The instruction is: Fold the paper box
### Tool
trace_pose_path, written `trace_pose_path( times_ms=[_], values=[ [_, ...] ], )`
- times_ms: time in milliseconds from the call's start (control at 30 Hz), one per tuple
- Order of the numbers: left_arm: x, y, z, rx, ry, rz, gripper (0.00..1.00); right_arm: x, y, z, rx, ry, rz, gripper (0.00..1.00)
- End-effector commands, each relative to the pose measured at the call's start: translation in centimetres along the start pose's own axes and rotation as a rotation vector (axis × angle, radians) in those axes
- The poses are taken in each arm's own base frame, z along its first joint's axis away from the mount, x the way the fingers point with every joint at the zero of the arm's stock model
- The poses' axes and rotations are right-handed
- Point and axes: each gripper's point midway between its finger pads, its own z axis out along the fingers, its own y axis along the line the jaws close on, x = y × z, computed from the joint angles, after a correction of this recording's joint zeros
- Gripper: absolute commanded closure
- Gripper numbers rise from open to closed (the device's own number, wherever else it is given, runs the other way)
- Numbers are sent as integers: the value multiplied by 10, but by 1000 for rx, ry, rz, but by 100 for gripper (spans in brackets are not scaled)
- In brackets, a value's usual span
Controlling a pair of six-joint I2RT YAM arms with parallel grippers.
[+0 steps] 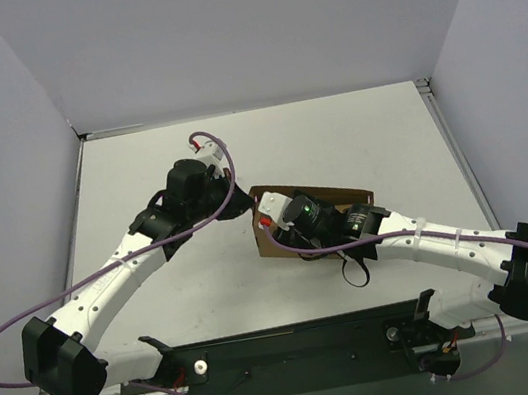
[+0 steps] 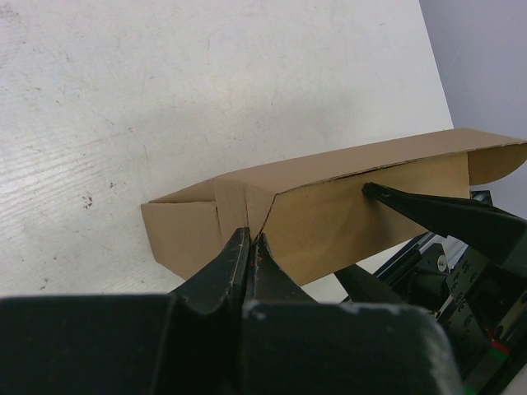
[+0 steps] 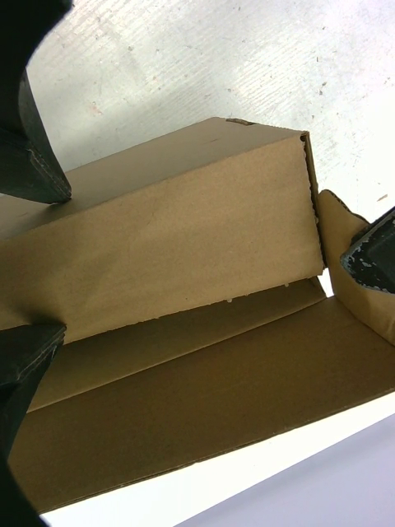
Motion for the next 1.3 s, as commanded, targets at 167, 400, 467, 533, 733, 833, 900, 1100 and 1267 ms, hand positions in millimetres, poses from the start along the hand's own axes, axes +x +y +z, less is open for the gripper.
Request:
trace_pose_path(
  times_ms=[167, 400, 467, 533, 733, 833, 900, 1100, 1267],
  values=[
    [-17, -43, -15, 146, -42, 10, 100, 31, 24, 4, -83, 102, -9, 42],
    [8, -13, -9, 51, 12, 48, 100, 32, 23, 4, -76, 102, -7, 43],
    [17, -3, -9, 27, 26, 59, 100, 32, 22, 4, -71, 105, -6, 42],
    [28, 4, -8, 15, 44, 56, 100, 32, 22, 3, -68, 102, -5, 43],
    [53, 18, -3, -29, 96, 91, 100, 31, 20, 2, -63, 93, -1, 43],
    [63, 26, 0, -75, 114, 116, 100, 30, 19, 2, -59, 90, 1, 43],
    [72, 32, 0, -111, 136, 134, 100, 31, 19, 2, -56, 90, 1, 43],
    [79, 52, -2, -233, 136, 177, 100, 33, 19, 2, -51, 96, -1, 43],
    [73, 49, -4, -235, 106, 195, 100, 32, 17, 1, -47, 91, 4, 43]
  ],
)
